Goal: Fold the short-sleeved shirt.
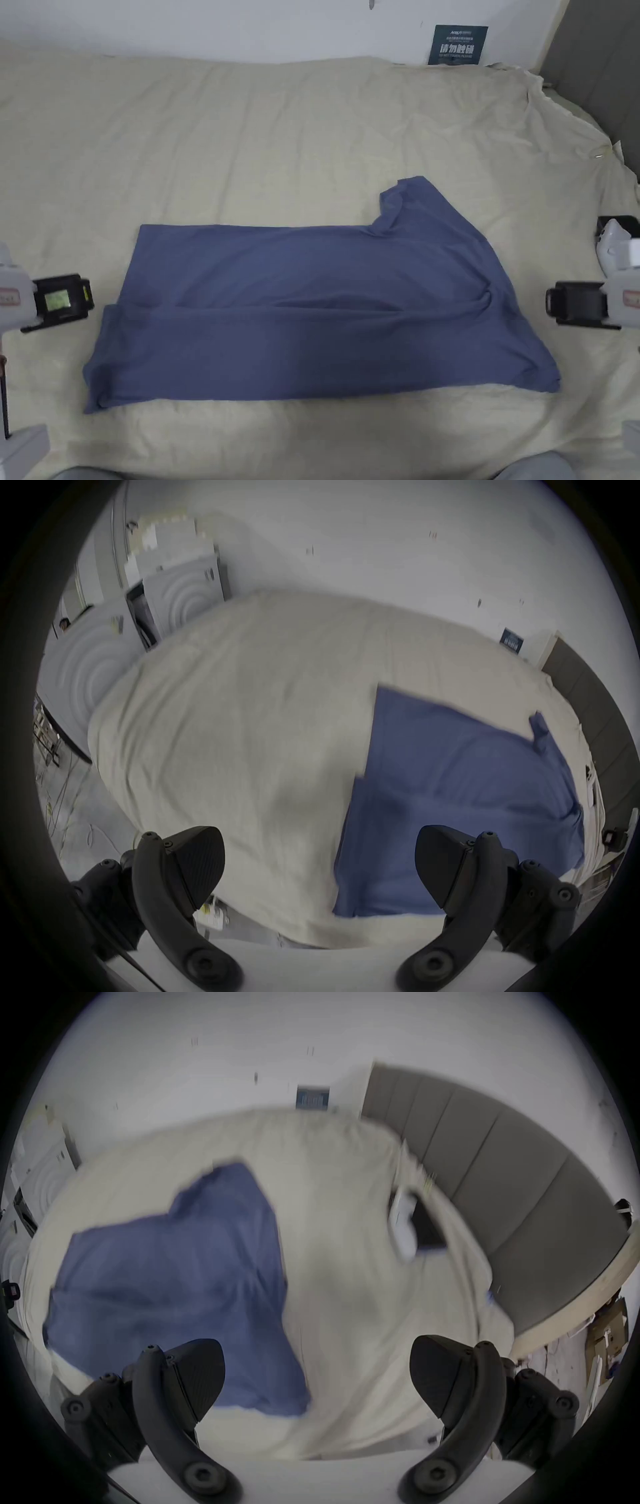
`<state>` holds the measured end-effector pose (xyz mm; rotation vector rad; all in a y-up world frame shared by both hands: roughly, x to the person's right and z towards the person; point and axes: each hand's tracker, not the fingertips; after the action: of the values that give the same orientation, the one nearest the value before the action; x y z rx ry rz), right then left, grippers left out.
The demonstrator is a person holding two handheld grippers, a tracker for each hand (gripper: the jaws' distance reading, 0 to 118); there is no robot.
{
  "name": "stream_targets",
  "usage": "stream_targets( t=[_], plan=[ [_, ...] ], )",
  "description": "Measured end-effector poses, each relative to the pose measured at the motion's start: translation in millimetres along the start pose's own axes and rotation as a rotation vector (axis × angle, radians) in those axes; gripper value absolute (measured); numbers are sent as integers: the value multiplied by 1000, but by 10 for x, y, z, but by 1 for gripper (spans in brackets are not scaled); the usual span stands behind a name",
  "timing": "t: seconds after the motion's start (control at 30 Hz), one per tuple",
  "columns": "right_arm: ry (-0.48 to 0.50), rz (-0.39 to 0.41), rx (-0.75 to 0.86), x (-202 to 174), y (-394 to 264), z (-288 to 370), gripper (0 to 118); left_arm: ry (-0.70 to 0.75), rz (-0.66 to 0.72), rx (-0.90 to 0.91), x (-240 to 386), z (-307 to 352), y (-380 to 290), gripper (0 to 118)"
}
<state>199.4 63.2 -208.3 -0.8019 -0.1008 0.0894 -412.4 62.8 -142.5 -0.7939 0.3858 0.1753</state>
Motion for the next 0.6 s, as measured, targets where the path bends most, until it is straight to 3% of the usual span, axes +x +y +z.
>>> stream_targets(
  t=[0.17,0.3,0.37,0.5,0.6],
  plan=[
    [73,-59,371,-217,205,527,109,-119,25,218,314,308,213,114],
    [142,-98,538,-441,145,711,115,-161,41,435,615,491,83,110],
    [130,-111,596,-584,60,797,116,-152,-3,559,748,541,-46,98],
    [160,-59,686,-791,-91,870,116,-144,-91,647,898,494,-212,75],
    [164,-40,691,-910,-148,861,115,-147,-128,676,973,473,-290,38]
  ],
)
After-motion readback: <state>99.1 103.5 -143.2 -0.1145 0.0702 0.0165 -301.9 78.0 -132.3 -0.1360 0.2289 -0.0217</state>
